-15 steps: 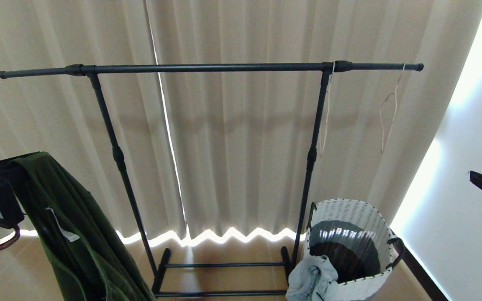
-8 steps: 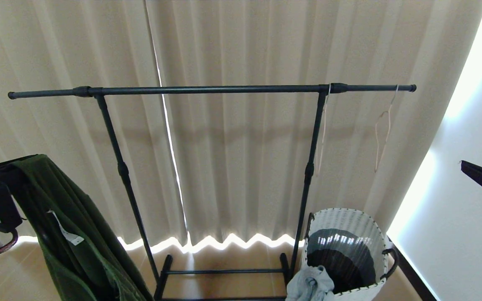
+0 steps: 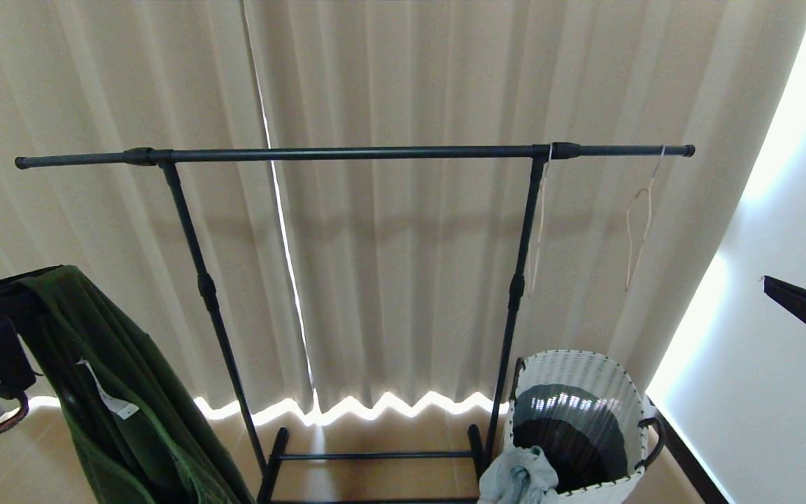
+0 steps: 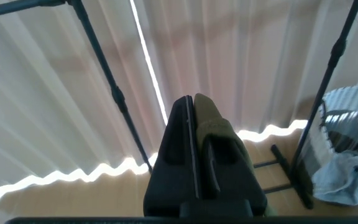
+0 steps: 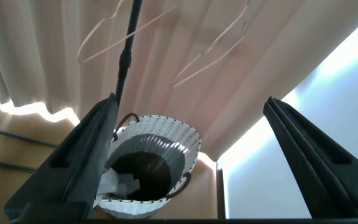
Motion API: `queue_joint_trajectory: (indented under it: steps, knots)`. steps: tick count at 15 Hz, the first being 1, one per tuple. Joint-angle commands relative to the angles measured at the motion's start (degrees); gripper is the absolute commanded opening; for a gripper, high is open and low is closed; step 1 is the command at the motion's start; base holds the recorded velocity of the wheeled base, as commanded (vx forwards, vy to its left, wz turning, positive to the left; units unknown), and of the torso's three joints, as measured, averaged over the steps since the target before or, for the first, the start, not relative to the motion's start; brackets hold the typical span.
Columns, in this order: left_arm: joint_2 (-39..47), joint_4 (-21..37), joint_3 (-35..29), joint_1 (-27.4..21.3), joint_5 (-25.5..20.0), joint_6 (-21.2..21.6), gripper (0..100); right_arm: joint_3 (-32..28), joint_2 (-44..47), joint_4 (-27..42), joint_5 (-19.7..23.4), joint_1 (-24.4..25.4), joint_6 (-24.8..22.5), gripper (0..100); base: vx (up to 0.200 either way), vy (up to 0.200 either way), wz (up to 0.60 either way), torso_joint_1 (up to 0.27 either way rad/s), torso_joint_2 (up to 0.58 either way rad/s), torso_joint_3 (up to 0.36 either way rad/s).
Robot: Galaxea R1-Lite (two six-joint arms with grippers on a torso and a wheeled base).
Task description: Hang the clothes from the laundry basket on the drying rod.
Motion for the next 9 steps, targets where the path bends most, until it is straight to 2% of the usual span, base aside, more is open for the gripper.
queue_joint_trajectory:
  steps: [1, 3, 9]
  knots:
    - [-0.11, -0.03, 0.50, -0.01, 0.02, 1.07, 0, -0.04, 0.11, -0.03, -0.06, -0.02, -0.04, 100, 0.000, 0.000, 0.00, 0.000, 0.00, 0.000]
    - [-0.37, -0.03, 0.68, -0.01, 0.10, 2.12, 0, -0.04, 0.11, -0.03, -0.06, -0.02, -0.04, 100, 0.000, 0.000, 0.00, 0.000, 0.00, 0.000]
    - [-0.55, -0.03, 0.77, -0.01, 0.10, 2.03, 0, -0.21, 0.11, -0.03, -0.06, -0.02, -0.04, 100, 0.000, -0.200, 0.00, 0.002, 0.00, 0.002]
